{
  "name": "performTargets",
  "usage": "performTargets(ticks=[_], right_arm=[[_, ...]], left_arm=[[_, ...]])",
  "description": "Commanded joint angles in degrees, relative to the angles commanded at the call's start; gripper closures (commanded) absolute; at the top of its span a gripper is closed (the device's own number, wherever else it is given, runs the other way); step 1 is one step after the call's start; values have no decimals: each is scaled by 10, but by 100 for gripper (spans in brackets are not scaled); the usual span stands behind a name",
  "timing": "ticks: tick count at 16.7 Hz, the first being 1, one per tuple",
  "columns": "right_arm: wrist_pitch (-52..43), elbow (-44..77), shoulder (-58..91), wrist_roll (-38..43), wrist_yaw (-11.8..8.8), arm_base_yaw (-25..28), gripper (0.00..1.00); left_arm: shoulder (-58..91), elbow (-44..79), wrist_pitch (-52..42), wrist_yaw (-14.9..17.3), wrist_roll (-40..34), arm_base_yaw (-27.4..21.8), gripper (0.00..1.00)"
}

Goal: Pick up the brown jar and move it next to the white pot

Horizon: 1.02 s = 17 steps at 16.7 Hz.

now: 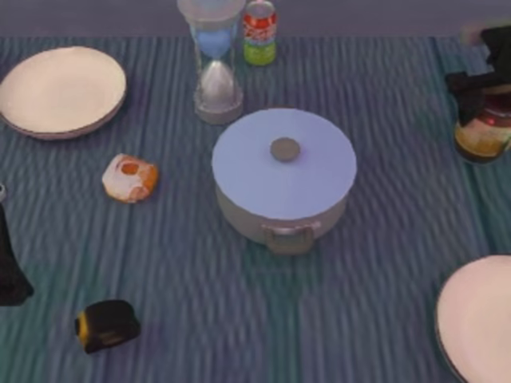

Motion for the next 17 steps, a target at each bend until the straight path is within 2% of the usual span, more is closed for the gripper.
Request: performTargets(ticks=[10,17], right_arm=[[-1,-9,-10,0,0,-1,100],[-24,-168,-203,3,-2,5,100]], left_arm=[[0,0,0,0,0,0,0],[0,0,0,0,0,0,0]])
